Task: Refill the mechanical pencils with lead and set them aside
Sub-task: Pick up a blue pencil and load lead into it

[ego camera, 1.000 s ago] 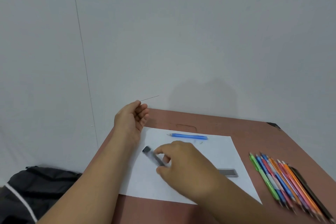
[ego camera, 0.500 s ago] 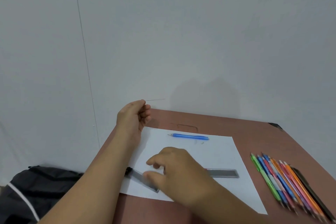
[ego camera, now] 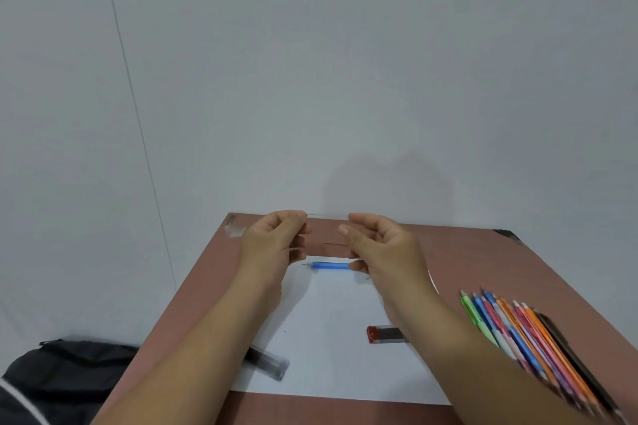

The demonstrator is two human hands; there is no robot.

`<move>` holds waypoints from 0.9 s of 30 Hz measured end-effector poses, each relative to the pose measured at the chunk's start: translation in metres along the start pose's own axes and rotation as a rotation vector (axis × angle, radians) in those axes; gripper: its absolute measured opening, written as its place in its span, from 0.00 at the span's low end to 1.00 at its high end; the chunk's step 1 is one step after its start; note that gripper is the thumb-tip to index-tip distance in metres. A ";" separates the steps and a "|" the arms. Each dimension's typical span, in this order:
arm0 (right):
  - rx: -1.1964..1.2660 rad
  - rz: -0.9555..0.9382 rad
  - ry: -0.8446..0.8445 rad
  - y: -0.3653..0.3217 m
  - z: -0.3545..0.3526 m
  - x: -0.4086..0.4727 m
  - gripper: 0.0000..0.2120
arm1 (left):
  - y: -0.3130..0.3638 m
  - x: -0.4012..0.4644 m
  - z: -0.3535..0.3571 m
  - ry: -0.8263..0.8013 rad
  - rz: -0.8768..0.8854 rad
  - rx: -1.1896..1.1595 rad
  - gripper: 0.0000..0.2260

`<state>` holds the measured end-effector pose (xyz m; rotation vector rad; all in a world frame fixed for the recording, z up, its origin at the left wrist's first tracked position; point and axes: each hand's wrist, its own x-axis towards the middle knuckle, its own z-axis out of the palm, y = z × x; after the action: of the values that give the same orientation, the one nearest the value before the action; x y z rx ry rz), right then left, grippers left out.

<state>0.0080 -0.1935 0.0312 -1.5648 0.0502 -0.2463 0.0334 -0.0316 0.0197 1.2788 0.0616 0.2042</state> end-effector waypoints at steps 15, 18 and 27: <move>-0.781 -0.772 0.216 0.038 -0.003 0.009 0.04 | -0.002 -0.022 0.010 -0.087 0.482 0.662 0.06; -0.766 -0.724 0.199 0.044 -0.007 0.013 0.04 | -0.005 -0.022 0.008 -0.134 0.542 0.756 0.06; -0.546 -0.383 0.257 0.029 -0.041 0.019 0.06 | -0.003 0.002 0.020 -0.265 0.433 1.368 0.05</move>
<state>0.0223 -0.2372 0.0045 -2.0724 0.0177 -0.7863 0.0386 -0.0513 0.0228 2.6716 -0.3723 0.3857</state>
